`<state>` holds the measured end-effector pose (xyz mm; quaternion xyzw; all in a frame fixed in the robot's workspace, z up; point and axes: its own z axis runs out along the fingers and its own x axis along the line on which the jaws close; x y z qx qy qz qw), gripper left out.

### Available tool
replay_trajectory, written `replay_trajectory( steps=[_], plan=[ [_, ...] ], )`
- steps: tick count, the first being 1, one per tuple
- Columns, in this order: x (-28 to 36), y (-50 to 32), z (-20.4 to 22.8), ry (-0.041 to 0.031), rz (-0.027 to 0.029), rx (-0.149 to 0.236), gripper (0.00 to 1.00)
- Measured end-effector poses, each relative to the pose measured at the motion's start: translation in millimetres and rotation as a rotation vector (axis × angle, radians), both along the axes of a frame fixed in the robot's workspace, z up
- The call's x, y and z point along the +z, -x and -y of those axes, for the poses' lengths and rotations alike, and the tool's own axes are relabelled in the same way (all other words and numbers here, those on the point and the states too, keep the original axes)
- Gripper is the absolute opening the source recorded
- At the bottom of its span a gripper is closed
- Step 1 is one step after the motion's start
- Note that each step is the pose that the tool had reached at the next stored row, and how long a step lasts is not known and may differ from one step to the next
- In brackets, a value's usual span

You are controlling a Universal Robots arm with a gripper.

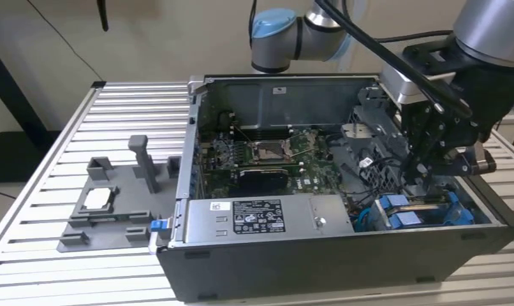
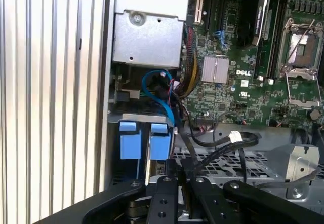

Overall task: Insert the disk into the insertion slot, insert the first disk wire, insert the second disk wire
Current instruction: 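Insert the second disk wire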

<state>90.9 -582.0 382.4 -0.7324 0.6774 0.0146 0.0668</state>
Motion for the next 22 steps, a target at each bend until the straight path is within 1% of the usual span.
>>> replay_trajectory(
  steps=[3, 5, 7, 8, 10, 11, 13, 15, 17, 19, 22],
  plan=[
    [-2.2, -4.3, 10.1, 0.0000, 0.0000, 0.000, 0.16],
    [-4.1, -7.8, 16.0, 0.0001, 0.0002, 0.000, 0.16],
    [-6.1, -12.3, 20.2, -0.0003, 0.0015, 0.000, 0.16],
    [-6.5, -15.3, 21.2, -0.0017, 0.0026, 0.000, 0.16],
    [-6.9, -20.9, 21.6, -0.0061, 0.0054, 0.000, 0.16],
    [-7.2, -23.7, 21.6, -0.0070, 0.0067, 0.000, 0.16],
    [-10.0, -28.7, 21.2, -0.0077, 0.0071, 0.000, 0.16],
    [-13.6, -31.3, 20.6, -0.0075, 0.0071, 0.000, 0.16],
    [-17.2, -31.2, 19.3, -0.0080, 0.0071, 0.000, 0.16],
    [-20.8, -30.5, 16.4, -0.0083, 0.0075, 0.000, 0.16],
    [-25.6, -28.4, 8.6, -0.0082, 0.0085, 0.000, 0.16]
  ],
)
